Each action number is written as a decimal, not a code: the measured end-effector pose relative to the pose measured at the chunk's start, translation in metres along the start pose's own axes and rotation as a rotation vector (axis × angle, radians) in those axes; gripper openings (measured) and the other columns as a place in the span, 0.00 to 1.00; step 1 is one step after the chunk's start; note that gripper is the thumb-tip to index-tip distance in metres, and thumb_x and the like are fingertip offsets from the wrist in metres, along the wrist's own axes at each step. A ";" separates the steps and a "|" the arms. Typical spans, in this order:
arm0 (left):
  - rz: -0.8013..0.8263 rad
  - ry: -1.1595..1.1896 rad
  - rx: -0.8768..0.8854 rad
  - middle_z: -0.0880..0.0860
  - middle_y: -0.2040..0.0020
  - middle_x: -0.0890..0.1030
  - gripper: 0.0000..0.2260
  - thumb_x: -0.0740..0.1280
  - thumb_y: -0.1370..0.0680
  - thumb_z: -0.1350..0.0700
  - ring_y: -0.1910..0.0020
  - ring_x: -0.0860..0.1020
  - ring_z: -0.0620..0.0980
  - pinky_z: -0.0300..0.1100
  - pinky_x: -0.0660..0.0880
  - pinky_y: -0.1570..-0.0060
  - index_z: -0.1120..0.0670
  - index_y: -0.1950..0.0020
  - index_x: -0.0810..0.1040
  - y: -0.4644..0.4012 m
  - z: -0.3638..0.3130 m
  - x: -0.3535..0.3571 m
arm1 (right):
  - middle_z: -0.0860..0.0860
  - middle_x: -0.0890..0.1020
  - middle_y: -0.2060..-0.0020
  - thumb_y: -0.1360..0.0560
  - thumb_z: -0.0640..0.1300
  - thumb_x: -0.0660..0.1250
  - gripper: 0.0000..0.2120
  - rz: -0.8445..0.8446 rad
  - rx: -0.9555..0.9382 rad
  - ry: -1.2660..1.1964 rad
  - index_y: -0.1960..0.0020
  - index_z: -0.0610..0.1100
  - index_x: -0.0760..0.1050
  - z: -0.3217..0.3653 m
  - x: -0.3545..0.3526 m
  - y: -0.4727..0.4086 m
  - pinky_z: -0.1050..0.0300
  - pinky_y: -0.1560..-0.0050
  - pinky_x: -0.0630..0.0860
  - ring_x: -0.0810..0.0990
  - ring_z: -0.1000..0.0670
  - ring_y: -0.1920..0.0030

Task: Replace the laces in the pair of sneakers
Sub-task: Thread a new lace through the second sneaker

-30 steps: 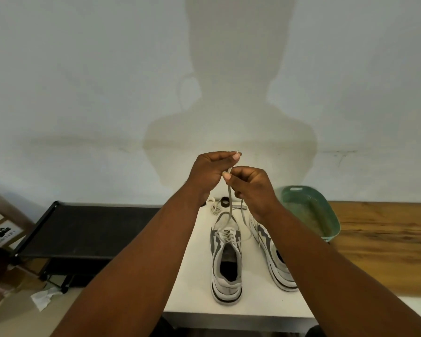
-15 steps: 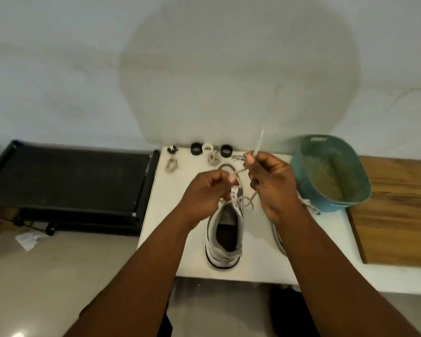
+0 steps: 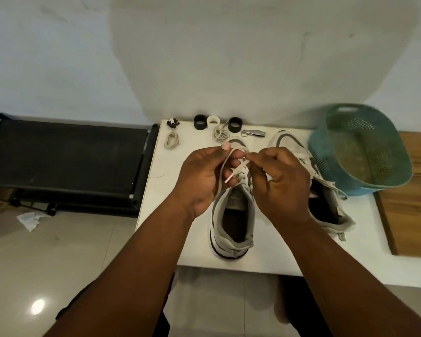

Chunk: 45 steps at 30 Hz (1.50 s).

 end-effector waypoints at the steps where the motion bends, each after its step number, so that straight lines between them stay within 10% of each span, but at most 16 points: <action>1: 0.000 -0.021 -0.006 0.54 0.62 0.82 0.10 0.64 0.16 0.60 0.69 0.75 0.46 0.37 0.76 0.71 0.57 0.47 0.85 0.001 0.000 -0.001 | 0.46 0.83 0.56 0.23 0.39 0.70 0.08 -0.012 -0.002 0.003 0.46 0.43 0.86 0.001 0.000 0.001 0.62 0.54 0.70 0.80 0.49 0.56; 5: 0.042 -0.122 -0.056 0.56 0.62 0.82 0.11 0.66 0.17 0.63 0.72 0.75 0.45 0.37 0.76 0.70 0.56 0.36 0.82 0.005 0.005 -0.001 | 0.45 0.84 0.54 0.23 0.39 0.69 0.09 0.007 -0.026 0.017 0.45 0.42 0.86 0.002 0.002 0.001 0.54 0.57 0.78 0.82 0.44 0.56; 14: -0.119 -0.210 0.058 0.55 0.55 0.87 0.06 0.69 0.19 0.57 0.59 0.85 0.49 0.43 0.82 0.58 0.53 0.50 0.85 0.005 0.010 -0.007 | 0.48 0.85 0.51 0.23 0.38 0.71 0.08 0.059 0.060 -0.142 0.46 0.43 0.86 -0.004 0.009 0.001 0.56 0.50 0.79 0.84 0.47 0.51; 17: -0.110 0.219 0.101 0.56 0.52 0.87 0.06 0.64 0.18 0.57 0.52 0.85 0.53 0.49 0.83 0.51 0.54 0.53 0.79 -0.005 0.008 -0.016 | 0.50 0.85 0.48 0.23 0.34 0.70 0.06 0.026 0.539 -0.780 0.50 0.43 0.83 -0.019 0.015 -0.001 0.52 0.44 0.80 0.83 0.49 0.43; 20: 0.058 0.602 0.046 0.48 0.65 0.82 0.08 0.60 0.17 0.52 0.65 0.82 0.46 0.41 0.81 0.59 0.51 0.52 0.75 -0.008 -0.003 -0.032 | 0.46 0.82 0.63 0.19 0.38 0.62 0.05 0.043 0.887 -1.467 0.52 0.42 0.75 -0.025 0.016 -0.004 0.48 0.52 0.81 0.84 0.45 0.57; 23: 0.006 0.195 0.085 0.45 0.73 0.67 0.09 0.59 0.16 0.52 0.78 0.62 0.41 0.33 0.60 0.79 0.49 0.53 0.75 -0.009 -0.019 -0.053 | 0.51 0.73 0.69 0.17 0.39 0.60 0.07 0.254 0.783 -1.066 0.52 0.42 0.75 -0.035 0.004 -0.012 0.60 0.68 0.68 0.68 0.54 0.70; 26: -0.102 -0.988 0.218 0.43 0.72 0.73 0.06 0.68 0.18 0.47 0.73 0.69 0.41 0.34 0.68 0.72 0.46 0.53 0.81 -0.010 -0.031 -0.070 | 0.55 0.79 0.63 0.17 0.45 0.63 0.08 0.640 0.315 -0.127 0.50 0.45 0.79 -0.044 0.004 -0.017 0.58 0.63 0.70 0.75 0.54 0.63; 29: -0.138 -1.491 -0.119 0.45 0.57 0.83 0.10 0.71 0.23 0.37 0.58 0.80 0.44 0.42 0.76 0.57 0.41 0.49 0.84 -0.015 -0.017 -0.105 | 0.49 0.82 0.55 0.19 0.48 0.63 0.08 0.861 0.255 0.352 0.48 0.46 0.81 -0.059 0.007 -0.003 0.55 0.60 0.67 0.77 0.46 0.55; 37: 0.064 -1.594 -0.055 0.52 0.20 0.66 0.18 0.65 0.16 0.49 0.20 0.61 0.54 0.47 0.57 0.23 0.44 0.26 0.74 -0.015 0.015 -0.085 | 0.44 0.77 0.37 0.24 0.45 0.68 0.20 0.777 0.261 0.370 0.33 0.43 0.75 -0.043 0.006 0.003 0.50 0.38 0.73 0.76 0.42 0.38; 42: 0.107 -1.143 -0.089 0.48 0.49 0.85 0.06 0.66 0.16 0.54 0.48 0.80 0.49 0.39 0.74 0.52 0.45 0.40 0.77 -0.008 0.026 -0.065 | 0.55 0.84 0.55 0.30 0.44 0.75 0.14 0.940 0.543 -0.034 0.47 0.54 0.76 -0.038 0.005 0.008 0.54 0.50 0.80 0.82 0.54 0.54; 45: 0.139 -1.076 -0.119 0.52 0.56 0.86 0.07 0.70 0.20 0.46 0.56 0.81 0.50 0.45 0.74 0.53 0.45 0.43 0.78 -0.007 0.031 -0.062 | 0.52 0.84 0.60 0.31 0.48 0.80 0.18 0.951 0.547 -0.089 0.48 0.53 0.74 -0.038 0.011 0.015 0.53 0.54 0.80 0.83 0.52 0.58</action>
Point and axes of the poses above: each hand's wrist, its own y-axis away from the middle knuckle, its own x-axis out of the palm, z = x × y, the point moved 4 cm from there along -y, towards the middle knuckle
